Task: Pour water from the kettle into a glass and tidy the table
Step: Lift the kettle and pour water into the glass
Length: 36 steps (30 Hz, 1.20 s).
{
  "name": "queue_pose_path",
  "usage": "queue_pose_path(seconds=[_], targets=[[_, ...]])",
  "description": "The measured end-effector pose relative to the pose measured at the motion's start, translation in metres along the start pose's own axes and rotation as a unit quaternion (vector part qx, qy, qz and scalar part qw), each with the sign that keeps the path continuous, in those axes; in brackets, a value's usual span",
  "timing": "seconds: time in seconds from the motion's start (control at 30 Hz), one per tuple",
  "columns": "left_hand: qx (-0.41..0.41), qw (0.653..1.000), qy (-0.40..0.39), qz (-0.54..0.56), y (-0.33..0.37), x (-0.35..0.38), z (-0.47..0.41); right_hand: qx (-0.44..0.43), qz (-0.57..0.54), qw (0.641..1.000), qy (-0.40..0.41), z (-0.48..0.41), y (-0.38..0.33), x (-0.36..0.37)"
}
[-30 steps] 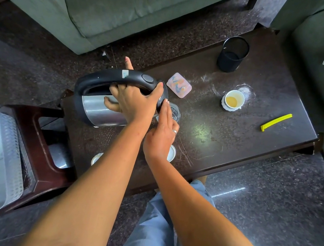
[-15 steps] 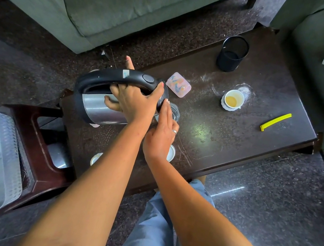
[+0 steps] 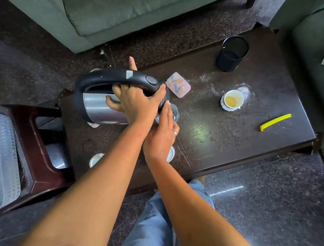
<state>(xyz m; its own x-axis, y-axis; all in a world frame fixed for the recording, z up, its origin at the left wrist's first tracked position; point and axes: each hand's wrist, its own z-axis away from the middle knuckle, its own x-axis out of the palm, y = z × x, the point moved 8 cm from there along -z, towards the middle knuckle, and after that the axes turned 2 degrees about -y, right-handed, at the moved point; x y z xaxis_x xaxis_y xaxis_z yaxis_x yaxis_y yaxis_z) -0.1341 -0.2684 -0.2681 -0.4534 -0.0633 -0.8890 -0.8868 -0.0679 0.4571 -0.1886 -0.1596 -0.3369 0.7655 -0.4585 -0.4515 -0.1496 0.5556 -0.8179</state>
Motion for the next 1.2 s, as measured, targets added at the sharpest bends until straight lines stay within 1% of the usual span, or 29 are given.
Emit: queue_pose_path(seconds=[0.2,0.33,0.4,0.53,0.63,0.7,0.77,0.8,0.9,0.97,1.0,1.03,1.13,1.2], targets=[[-0.007,1.000,-0.008,0.005,0.000,0.001,0.003,-0.003,0.011,1.000,-0.008,0.001,0.002,0.000],[-0.026,0.999,-0.004,0.019,-0.006,-0.004,-0.001,-0.023,0.008,1.000,-0.010,0.004,-0.003,-0.003],[-0.050,0.998,0.004,0.044,-0.011,-0.009,-0.005,-0.019,0.001,1.000,-0.013,0.004,-0.001,-0.002],[-0.122,0.988,0.024,0.088,-0.026,-0.023,-0.012,0.050,-0.011,0.998,-0.020,0.006,0.015,0.002],[-0.168,0.979,0.013,0.118,-0.041,-0.030,-0.016,0.049,-0.006,0.998,-0.046,0.010,0.016,0.007],[-0.207,0.964,0.018,0.164,-0.052,-0.037,-0.017,0.055,-0.026,0.997,-0.054,0.014,0.013,0.010],[-0.256,0.943,0.020,0.210,-0.065,-0.046,-0.015,0.062,-0.050,0.995,-0.055,0.018,0.004,0.011],[-0.283,0.926,0.019,0.249,-0.070,-0.051,-0.013,0.057,-0.061,0.995,-0.056,0.021,-0.003,0.012],[-0.331,0.841,0.017,0.427,-0.077,-0.061,-0.008,0.032,-0.093,0.994,-0.057,0.027,-0.023,0.010],[-0.349,0.786,0.004,0.510,-0.084,-0.066,-0.004,0.026,-0.097,0.994,-0.053,0.031,-0.034,0.008],[-0.354,0.765,-0.003,0.539,-0.088,-0.070,-0.001,0.024,-0.095,0.994,-0.047,0.033,-0.038,0.005],[-0.355,0.749,-0.014,0.559,-0.091,-0.074,0.002,0.017,-0.092,0.995,-0.042,0.036,-0.043,0.003],[-0.354,0.717,-0.068,0.596,-0.099,-0.090,0.012,-0.013,-0.089,0.995,-0.035,0.046,-0.061,-0.004],[-0.346,0.695,-0.084,0.625,-0.103,-0.102,0.018,-0.038,-0.090,0.995,-0.026,0.053,-0.074,-0.008]])
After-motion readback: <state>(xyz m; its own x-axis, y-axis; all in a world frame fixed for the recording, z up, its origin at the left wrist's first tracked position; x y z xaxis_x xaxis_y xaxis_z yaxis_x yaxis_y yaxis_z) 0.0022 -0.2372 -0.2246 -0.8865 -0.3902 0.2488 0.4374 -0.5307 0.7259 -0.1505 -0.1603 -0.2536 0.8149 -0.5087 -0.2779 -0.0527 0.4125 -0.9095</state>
